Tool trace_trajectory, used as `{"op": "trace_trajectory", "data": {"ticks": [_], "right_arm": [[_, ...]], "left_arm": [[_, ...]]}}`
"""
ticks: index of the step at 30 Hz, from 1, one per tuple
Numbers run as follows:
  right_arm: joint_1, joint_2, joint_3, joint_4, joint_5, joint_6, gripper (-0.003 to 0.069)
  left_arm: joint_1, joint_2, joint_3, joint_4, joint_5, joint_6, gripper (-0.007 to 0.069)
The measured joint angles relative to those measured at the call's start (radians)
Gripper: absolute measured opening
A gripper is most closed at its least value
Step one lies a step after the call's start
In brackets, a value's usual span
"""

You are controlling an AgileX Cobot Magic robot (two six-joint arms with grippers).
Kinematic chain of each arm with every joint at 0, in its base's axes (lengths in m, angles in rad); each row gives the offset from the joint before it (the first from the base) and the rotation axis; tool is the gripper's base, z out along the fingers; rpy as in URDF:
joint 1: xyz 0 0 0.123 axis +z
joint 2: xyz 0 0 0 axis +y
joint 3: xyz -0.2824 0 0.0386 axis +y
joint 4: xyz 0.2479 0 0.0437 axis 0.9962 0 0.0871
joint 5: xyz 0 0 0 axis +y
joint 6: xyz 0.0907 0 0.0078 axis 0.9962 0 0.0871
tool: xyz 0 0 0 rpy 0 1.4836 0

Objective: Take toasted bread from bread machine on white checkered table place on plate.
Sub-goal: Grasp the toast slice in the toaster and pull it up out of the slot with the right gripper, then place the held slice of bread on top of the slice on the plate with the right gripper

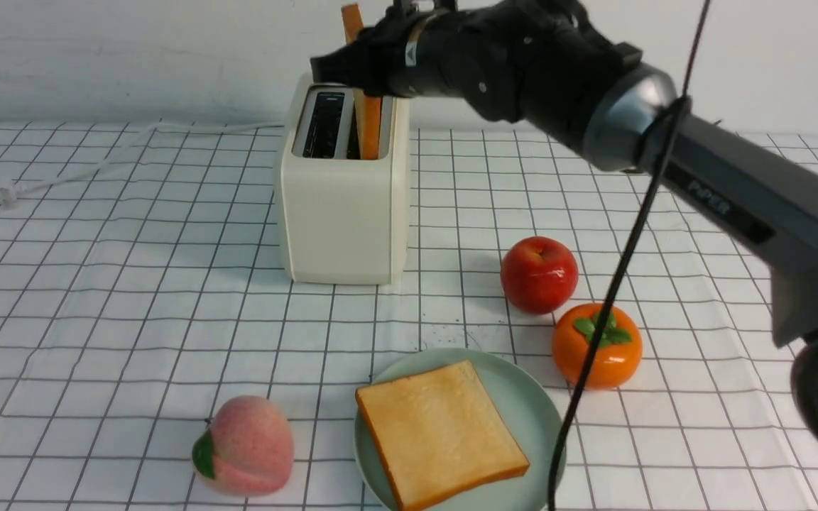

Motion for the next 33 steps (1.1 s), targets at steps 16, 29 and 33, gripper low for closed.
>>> {"op": "trace_trajectory", "data": {"ticks": [16,29,33], "right_arm": [[-0.001,-0.281,-0.003,0.397,0.562,-0.477,0.0105],[-0.051,-0.52,0.337,0.524,0.808,-0.552,0.0105],[-0.051,-0.723,0.641,0.541,0.731,-0.553,0.0105]], "left_arm": [[0.0,0.0,0.0,0.0,0.025,0.0,-0.0013],[0.0,0.0,0.09,0.0,0.432,-0.059,-0.0013],[0.0,0.0,0.146,0.0,0.463,-0.062,-0.0013]]}}
